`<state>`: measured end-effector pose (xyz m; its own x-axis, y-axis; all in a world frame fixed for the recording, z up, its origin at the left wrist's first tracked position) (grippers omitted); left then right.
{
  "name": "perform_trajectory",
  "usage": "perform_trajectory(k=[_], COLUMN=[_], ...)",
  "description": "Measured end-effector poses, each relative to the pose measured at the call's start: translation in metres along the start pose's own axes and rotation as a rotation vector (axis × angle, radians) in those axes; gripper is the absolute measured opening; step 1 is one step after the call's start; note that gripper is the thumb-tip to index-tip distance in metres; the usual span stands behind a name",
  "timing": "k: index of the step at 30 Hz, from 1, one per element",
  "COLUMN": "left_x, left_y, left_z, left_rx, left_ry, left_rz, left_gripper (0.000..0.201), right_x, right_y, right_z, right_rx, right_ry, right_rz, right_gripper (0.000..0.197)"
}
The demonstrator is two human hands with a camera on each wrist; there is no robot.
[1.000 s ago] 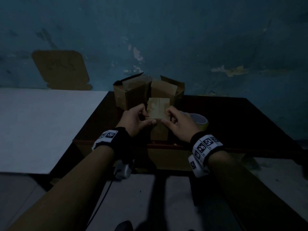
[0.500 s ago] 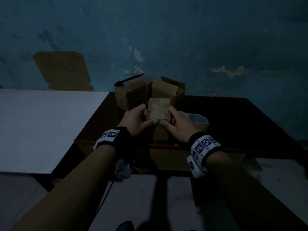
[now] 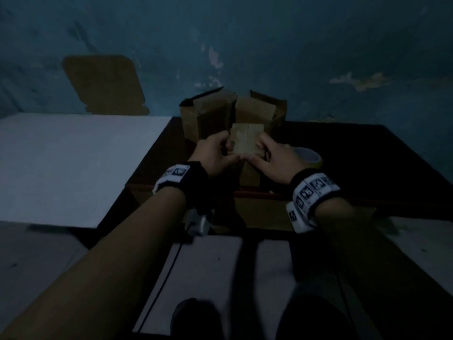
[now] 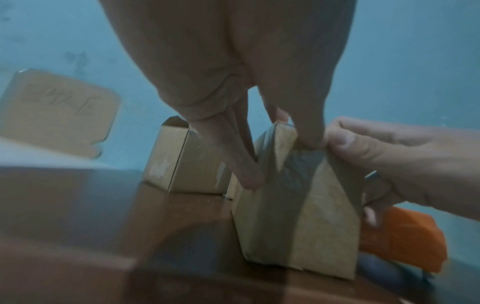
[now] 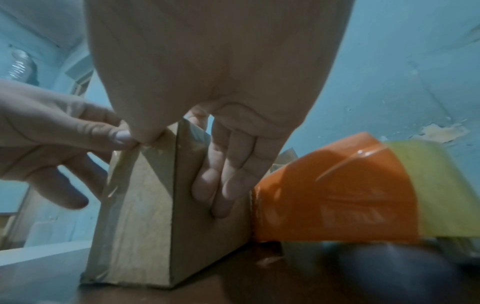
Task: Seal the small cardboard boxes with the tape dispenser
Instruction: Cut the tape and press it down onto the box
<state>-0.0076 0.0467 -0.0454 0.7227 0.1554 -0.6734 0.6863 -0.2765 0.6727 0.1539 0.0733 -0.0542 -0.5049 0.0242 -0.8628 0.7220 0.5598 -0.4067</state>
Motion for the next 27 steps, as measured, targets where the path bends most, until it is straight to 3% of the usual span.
perform_trajectory(k=[4,9,14,21,27], left_x=[0.003,0.001,0.004,0.003,0.004], left_y=[0.004,0.006,0.017,0.015,0.015], left_z=[0.009,0.001,-0.007,-0.005,-0.007], left_rx=[-0.008,-0.004,0.059,0.054,0.09], left_ry=[0.067,0.024,-0.081,-0.062,-0.035], left_rz=[-0.007,-0.135,-0.249,-0.219,-0.339], left_gripper=[0.034,0.032,0.024,0.032,0.033], right_x=[0.001,0.002,0.003,0.005,0.007], right_y=[-0.003,0.001,0.003,0.004,0.004], right_z=[0.004,0.0,-0.006,-0.006,-0.003], right_rx=[0.015,0.002,-0.019,0.0,0.043], right_ry=[-0.05,-0.098,-0.138,-0.149,-0.13], right_rz=[0.012,0.042,0.038,0.059,0.091], right_gripper=[0.037,0.035,0.046,0.041,0.04])
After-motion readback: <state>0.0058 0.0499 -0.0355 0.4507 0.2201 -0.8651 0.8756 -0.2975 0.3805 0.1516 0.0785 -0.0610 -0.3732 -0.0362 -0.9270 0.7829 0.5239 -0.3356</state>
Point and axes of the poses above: each hand's wrist, its own z-axis away from the middle knuckle, its own x-axis out of the palm, y = z × x, the point moved 7 cm from there along -z, towards the middle knuckle, and after that the axes turned 1 degree about z, right-handed, at the moved point
